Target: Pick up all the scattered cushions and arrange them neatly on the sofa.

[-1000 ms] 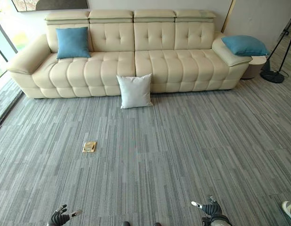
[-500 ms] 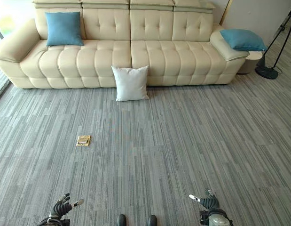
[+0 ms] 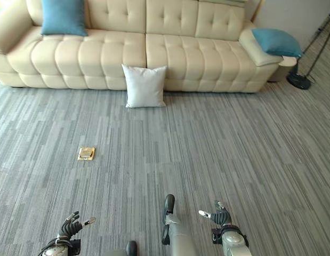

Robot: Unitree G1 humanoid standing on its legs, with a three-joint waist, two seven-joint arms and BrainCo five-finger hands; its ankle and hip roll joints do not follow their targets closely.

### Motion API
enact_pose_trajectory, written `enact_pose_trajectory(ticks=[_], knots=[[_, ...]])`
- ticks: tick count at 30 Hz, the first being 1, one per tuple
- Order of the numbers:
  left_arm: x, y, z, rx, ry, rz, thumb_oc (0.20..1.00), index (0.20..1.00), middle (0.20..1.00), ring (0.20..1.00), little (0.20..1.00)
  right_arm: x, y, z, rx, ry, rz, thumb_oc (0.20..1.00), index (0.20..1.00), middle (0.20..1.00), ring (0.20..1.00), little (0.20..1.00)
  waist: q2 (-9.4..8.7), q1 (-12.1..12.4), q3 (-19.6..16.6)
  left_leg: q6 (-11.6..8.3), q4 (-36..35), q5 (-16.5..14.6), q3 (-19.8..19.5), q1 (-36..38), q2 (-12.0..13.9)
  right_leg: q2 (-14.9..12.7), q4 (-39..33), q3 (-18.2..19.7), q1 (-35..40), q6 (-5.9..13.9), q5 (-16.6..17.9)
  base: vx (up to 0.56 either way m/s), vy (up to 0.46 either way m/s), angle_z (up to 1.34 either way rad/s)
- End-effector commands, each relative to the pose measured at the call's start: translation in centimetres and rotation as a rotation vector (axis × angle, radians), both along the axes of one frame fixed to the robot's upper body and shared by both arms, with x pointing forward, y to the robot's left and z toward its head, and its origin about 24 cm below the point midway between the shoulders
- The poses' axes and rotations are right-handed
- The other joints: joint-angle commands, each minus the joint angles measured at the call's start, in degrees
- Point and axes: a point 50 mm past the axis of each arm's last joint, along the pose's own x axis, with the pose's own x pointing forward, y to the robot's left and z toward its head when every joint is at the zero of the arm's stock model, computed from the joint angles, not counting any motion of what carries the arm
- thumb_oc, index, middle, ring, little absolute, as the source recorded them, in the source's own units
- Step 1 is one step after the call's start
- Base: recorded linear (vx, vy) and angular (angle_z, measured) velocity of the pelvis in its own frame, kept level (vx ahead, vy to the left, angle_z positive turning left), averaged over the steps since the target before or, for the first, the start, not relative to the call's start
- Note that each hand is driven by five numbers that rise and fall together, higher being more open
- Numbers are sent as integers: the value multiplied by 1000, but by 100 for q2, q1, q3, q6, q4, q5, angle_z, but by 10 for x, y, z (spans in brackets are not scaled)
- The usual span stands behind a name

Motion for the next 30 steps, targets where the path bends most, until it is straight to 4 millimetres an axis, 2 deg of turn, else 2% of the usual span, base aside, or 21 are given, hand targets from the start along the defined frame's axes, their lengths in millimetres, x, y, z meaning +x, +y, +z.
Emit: enact_pose_trajectory(ticks=[1,2,3,4,5,6,7,9,10,11,13,14,18,21,23,25,28,30], knots=[[13,9,13,57,-62,-44,1000,1000,1000,1000,1000,9,-19,16,-53,-94,-32,1000,1000,1000,1000,1000,163,-121,-362,-483,-93,23,-786,782,126,162,-578,-184,771,72,478,622,-322,84],[14,7,12,53,-58,-61,1000,1000,1000,1000,1000,8,-18,16,-45,-102,-43,1000,1000,1000,1000,1000,285,-164,-426,-706,62,462,-851,764,444,255,-509,-292,868,-42,316,645,-388,112],[19,5,14,52,-67,-88,1000,1000,1000,1000,1000,9,-20,18,-44,-115,-53,1000,1000,1000,1000,1000,288,-223,-424,-830,463,959,-769,494,605,290,-555,-353,995,-133,189,457,-316,86],[21,4,15,49,-72,-91,1000,1000,1000,1000,1000,10,-21,18,-45,-119,-58,1000,1000,1000,1000,1000,285,-241,-425,-835,690,1163,-678,373,681,325,-593,-367,1061,-193,133,215,-168,61],[21,4,15,49,-72,-91,1000,1000,1000,1000,1000,10,-21,18,-45,-119,-58,1000,1000,1000,1000,1000,285,-241,-426,-835,692,1162,-678,371,681,325,-593,-367,1060,-193,134,145,-118,9],[25,2,15,49,-78,-96,1000,1000,1000,1000,1000,11,-22,18,-48,-116,-64,1000,1000,1000,1000,1000,253,-227,-391,-772,897,1280,-496,126,743,331,-628,-361,1179,-248,52,217,-138,-6],[30,0,16,46,-88,-106,1000,1000,1000,1000,1000,13,-24,18,-56,-111,-72,1000,1000,1000,1000,1000,175,-168,-300,-594,947,1069,-110,-288,717,316,-690,-320,1395,-287,-80,307,-160,-7],[32,-1,16,48,-82,-117,1000,1000,1000,1000,1000,16,-28,20,-62,-115,-81,1000,1000,1000,1000,1000,90,-72,-219,-471,779,609,190,-788,561,260,-745,-218,1616,-275,-205,291,-64,14],[33,-1,16,54,-78,-126,1000,1000,1000,1000,1000,18,-29,21,-72,-118,-82,1000,1000,1000,1000,1000,79,-12,-168,-508,568,580,289,-1192,389,246,-784,-157,1770,-265,-297,188,-1,-32],[33,-1,16,55,-79,-126,1000,1000,1000,1000,1000,18,-29,21,-72,-118,-82,1000,1000,1000,1000,1000,71,-22,-182,-505,555,601,284,-1210,378,236,-788,-163,1751,-263,-288,158,17,-67],[32,-2,14,55,-71,-127,1000,1000,1000,1000,1000,19,-30,20,-83,-110,-85,1000,1000,1000,1000,1000,93,92,-127,-552,280,940,389,-1692,237,311,-896,-130,1973,-278,-349,205,29,-19],[30,-2,13,57,-62,-121,1000,1000,1000,1000,1000,18,-29,18,-90,-100,-87,1000,1000,1000,1000,1000,160,232,-111,-622,-77,1403,415,-2022,141,493,-1014,-53,2231,-283,-428,241,39,-29],[27,-3,11,56,-53,-119,1000,1000,1000,1000,1000,15,-27,15,-96,-80,-88,1000,1000,1000,1000,1000,159,419,-146,-660,-422,1645,504,-2325,30,613,-1130,141,2684,-257,-595,298,83,-23],[25,-1,10,61,-40,-120,1000,1000,1000,1000,1000,11,-25,12,-93,-61,-88,1000,1000,1000,1000,1000,141,558,-213,-649,-410,1840,612,-2390,110,661,-1119,345,3006,-266,-736,396,181,-36],[21,1,9,71,-20,-130,1000,1000,1000,1000,1000,7,-18,8,-71,-56,-79,1000,1000,1000,1000,1000,23,573,-339,-520,-145,1781,647,-2292,147,479,-1001,408,3216,-167,-791,494,293,-53],[20,4,10,83,-13,-144,1000,1000,1000,1000,1000,2,-13,5,-46,-47,-76,1000,1000,1000,1000,1000,-130,537,-433,-426,200,1528,624,-2254,113,301,-803,479,3263,-58,-705,372,249,-32],[21,11,15,102,-17,-155,1000,1000,1000,1000,1000,2,-7,4,-29,-48,-56,1000,1000,1000,1000,1000,-299,530,-494,-256,561,1080,565,-2140,-2,47,-254,658,3110,139,-186,310,228,-2],[23,16,19,124,-25,-152,1000,1000,1000,1000,1000,7,-3,6,-23,-56,-32,1000,1000,1000,1000,1000,-320,503,-456,-122,664,860,518,-1988,-53,-61,436,800,2780,218,364,237,215,-18]])
